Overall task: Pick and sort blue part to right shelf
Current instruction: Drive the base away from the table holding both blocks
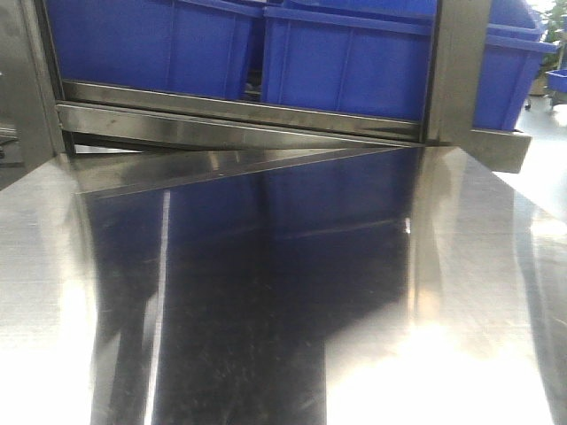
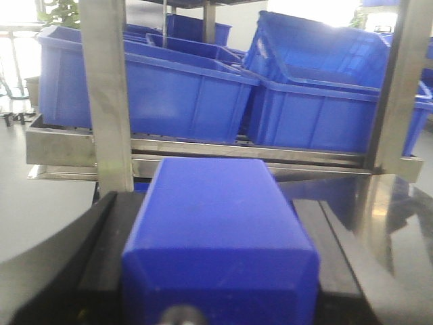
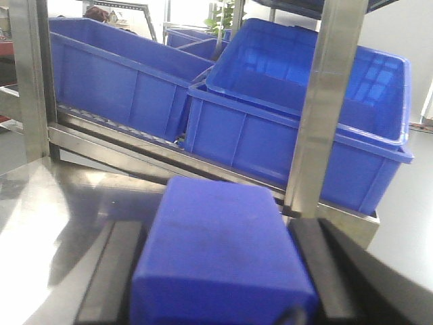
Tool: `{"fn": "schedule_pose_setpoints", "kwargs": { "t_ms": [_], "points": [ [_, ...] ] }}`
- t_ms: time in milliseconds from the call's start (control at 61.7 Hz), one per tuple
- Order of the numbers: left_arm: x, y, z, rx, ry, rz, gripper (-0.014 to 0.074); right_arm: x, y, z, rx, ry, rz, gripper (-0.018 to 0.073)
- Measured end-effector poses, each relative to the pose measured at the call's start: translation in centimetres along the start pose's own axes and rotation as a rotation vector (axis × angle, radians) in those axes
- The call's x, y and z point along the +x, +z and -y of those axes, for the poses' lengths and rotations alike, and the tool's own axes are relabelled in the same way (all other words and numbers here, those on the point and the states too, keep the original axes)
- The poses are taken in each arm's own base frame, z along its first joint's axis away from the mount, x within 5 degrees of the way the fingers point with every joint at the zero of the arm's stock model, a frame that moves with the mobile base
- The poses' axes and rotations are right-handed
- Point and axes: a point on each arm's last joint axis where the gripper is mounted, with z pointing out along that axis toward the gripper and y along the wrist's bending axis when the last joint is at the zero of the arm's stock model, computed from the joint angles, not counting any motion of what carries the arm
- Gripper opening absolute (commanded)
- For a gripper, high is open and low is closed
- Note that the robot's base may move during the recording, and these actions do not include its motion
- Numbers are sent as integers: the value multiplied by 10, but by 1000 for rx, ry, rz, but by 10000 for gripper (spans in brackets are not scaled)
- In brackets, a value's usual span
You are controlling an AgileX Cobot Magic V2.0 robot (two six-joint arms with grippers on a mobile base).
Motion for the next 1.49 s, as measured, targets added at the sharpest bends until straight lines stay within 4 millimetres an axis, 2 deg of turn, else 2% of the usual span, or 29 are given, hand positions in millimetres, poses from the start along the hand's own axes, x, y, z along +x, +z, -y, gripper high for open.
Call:
{"fn": "schedule_pose_setpoints", "kwargs": {
  "t_ms": [1492],
  "points": [
    [0, 0, 0, -6, 0, 0, 333, -1, -1, 0, 0, -3, 11, 190]
  ]
}}
